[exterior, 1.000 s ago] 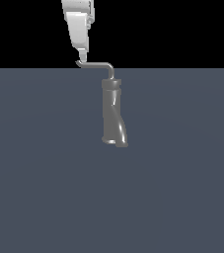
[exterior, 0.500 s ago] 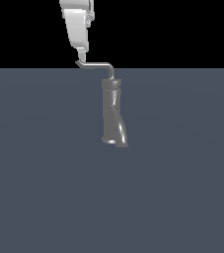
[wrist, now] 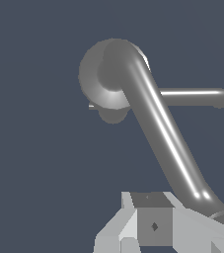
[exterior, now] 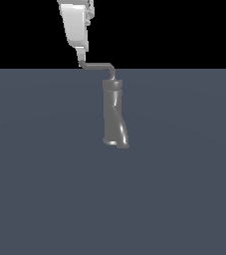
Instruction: Turn on the faucet by rotating a designated handle.
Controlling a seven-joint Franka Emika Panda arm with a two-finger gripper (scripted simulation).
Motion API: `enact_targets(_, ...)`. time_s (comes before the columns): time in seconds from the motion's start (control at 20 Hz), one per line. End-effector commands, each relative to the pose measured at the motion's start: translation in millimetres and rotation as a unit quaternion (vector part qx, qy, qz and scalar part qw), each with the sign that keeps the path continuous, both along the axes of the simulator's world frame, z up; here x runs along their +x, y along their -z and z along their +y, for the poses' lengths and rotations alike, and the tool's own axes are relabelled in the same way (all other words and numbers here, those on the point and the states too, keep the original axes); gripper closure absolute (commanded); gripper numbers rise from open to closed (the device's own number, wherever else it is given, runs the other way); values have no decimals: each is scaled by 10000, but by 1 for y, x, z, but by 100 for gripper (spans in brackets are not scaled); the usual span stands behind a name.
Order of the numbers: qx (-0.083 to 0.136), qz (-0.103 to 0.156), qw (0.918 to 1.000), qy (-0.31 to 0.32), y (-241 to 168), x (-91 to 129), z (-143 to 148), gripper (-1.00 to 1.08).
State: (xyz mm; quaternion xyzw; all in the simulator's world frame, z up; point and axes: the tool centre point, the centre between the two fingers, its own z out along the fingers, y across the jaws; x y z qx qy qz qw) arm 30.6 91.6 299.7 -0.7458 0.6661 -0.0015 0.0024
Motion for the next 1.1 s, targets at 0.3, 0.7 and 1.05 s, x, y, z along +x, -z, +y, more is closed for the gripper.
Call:
enact_targets(0.3, -11, 6, 10000, -14, 0, -14, -3, 108)
enact_targets(0.7, -10, 12, 10000, -10, 0, -33, -23, 108)
enact_targets(1.05, -8, 19, 10000, -5, 0, -50, -41, 108)
